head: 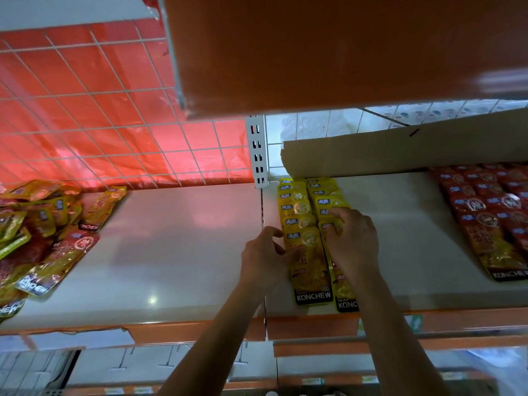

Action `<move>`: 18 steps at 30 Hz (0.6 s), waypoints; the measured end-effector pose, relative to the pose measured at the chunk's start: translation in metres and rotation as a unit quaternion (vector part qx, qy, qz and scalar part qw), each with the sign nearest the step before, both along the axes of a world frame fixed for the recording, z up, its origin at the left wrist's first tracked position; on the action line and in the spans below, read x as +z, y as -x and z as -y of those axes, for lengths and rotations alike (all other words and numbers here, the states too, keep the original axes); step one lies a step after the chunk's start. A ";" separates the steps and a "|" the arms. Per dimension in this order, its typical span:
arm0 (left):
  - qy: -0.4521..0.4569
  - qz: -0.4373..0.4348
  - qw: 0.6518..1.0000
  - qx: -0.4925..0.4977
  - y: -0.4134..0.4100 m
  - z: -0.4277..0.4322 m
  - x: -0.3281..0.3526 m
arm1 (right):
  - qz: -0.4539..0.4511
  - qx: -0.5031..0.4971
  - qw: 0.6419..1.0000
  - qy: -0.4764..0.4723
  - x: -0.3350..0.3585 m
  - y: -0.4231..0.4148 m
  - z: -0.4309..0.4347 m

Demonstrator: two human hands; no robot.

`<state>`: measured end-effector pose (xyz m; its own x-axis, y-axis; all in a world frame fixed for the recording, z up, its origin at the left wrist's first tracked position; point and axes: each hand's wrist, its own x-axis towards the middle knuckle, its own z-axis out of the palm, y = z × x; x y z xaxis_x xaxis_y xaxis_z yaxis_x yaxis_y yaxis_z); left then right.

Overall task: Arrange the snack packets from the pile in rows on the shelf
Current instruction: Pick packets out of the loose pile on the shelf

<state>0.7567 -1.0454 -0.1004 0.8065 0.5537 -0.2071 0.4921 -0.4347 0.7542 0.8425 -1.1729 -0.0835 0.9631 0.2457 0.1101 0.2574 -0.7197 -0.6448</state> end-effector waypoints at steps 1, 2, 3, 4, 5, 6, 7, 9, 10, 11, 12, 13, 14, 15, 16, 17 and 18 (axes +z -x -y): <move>-0.008 0.005 1.000 0.013 -0.002 -0.001 0.000 | 0.001 0.000 1.000 -0.001 0.000 0.000 -0.001; -0.011 0.018 0.999 0.028 -0.005 -0.003 0.000 | 0.002 0.000 1.000 -0.002 0.000 0.000 -0.001; -0.005 0.038 0.999 0.039 -0.009 -0.004 0.000 | 0.003 0.000 1.000 -0.004 0.000 0.000 -0.001; 0.006 0.058 0.997 0.045 -0.015 -0.004 0.001 | 0.004 0.001 1.000 -0.004 0.000 0.000 -0.001; 0.019 0.076 0.996 0.045 -0.020 -0.004 0.001 | 0.005 0.003 1.000 -0.004 0.000 0.000 -0.002; 0.032 0.089 0.994 0.046 -0.026 -0.004 0.002 | 0.005 0.005 1.000 -0.005 0.000 0.001 -0.002; 0.051 0.097 0.993 0.047 -0.031 -0.002 0.004 | 0.005 0.007 1.000 -0.006 0.000 0.002 -0.003; 0.096 0.115 0.987 0.054 -0.039 0.001 0.002 | 0.008 0.011 1.000 -0.006 0.000 0.002 -0.004; 0.117 0.122 0.984 0.057 -0.041 0.002 0.001 | 0.011 0.013 1.000 -0.006 0.000 0.002 -0.005; 0.133 0.129 0.981 0.058 -0.043 0.004 0.000 | 0.014 0.013 1.000 -0.006 0.000 0.002 -0.005; 0.145 0.136 0.978 0.057 -0.044 0.006 -0.001 | 0.017 0.012 1.000 -0.007 0.001 0.002 -0.005; 0.156 0.142 0.976 0.056 -0.044 0.007 -0.001 | 0.017 0.012 1.000 -0.006 0.001 0.002 -0.005; 0.162 0.149 0.974 0.055 -0.045 0.009 -0.002 | 0.018 0.013 1.000 -0.005 0.001 0.002 -0.005; 0.165 0.153 0.973 0.051 -0.045 0.010 -0.002 | 0.017 0.013 1.000 -0.004 0.002 0.003 -0.006; 0.168 0.157 0.972 0.047 -0.044 0.011 -0.001 | 0.016 0.013 1.000 -0.005 0.002 0.004 -0.007; 0.170 0.161 0.971 0.046 -0.044 0.011 0.000 | 0.015 0.014 1.000 -0.008 0.003 0.005 -0.008; 0.168 0.165 0.971 0.045 -0.043 0.011 0.001 | 0.016 0.017 1.000 -0.012 0.004 0.006 -0.011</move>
